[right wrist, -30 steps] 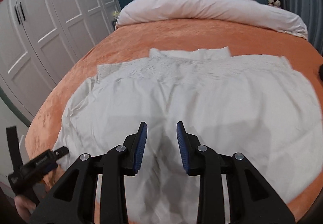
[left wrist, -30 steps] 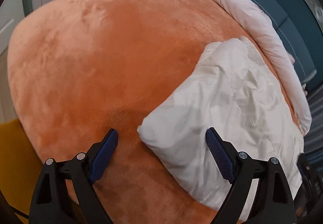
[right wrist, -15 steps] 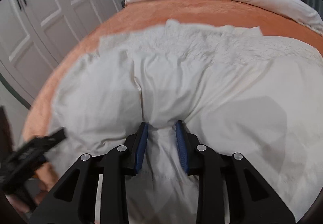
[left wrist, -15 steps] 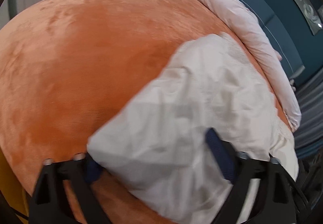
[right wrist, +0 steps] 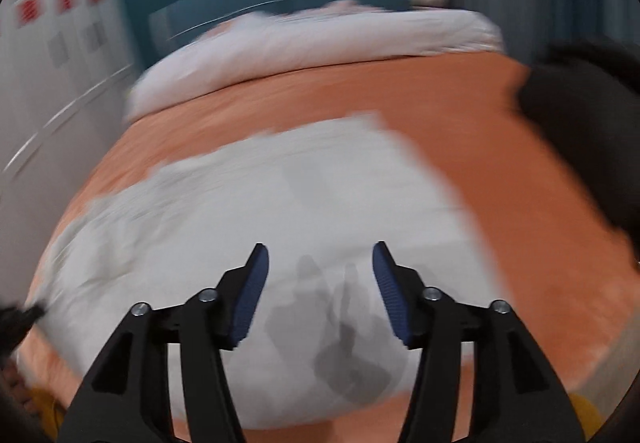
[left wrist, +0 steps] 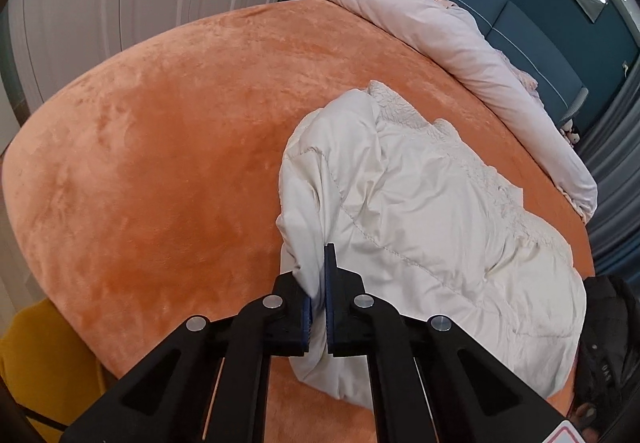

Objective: Fold large clothes

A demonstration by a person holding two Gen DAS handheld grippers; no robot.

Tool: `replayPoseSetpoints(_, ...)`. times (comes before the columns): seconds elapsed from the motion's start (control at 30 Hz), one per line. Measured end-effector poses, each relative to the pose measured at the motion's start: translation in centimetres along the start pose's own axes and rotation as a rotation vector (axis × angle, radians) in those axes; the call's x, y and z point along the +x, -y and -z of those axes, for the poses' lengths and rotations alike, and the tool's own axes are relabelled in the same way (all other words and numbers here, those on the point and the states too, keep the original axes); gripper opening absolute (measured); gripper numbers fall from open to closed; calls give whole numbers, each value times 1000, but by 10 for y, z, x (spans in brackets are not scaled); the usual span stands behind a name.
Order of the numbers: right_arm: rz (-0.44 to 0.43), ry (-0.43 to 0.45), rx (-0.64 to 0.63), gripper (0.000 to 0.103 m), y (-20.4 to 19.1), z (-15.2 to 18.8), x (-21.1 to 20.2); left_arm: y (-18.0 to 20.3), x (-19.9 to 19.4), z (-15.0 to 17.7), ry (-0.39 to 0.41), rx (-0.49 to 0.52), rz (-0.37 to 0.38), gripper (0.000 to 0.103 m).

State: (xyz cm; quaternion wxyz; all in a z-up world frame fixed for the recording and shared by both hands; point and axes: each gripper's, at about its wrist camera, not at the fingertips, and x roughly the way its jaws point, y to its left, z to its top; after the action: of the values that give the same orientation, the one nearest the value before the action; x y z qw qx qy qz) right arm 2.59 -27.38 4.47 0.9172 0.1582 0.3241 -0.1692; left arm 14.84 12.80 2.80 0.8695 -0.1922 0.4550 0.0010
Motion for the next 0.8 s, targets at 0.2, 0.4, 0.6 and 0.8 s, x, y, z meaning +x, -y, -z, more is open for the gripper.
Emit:
replayPoseSetpoints(0.2, 47, -102, 183, 67, 89, 14, 11, -8, 3, 3, -16, -41, -39, 29)
replayPoseSetpoints(0.4, -79, -244, 308, 81, 98, 42, 48, -43, 19, 11, -27, -164, -49, 69)
replayPoseSetpoints(0.6, -163, -248, 343, 20, 74, 37, 48, -56, 55, 9, -121, -232, 56, 61)
replayPoseSetpoints(0.8, -237, -145, 255, 7, 51, 11, -15, -31, 4, -6, -58, -70, 130, 3)
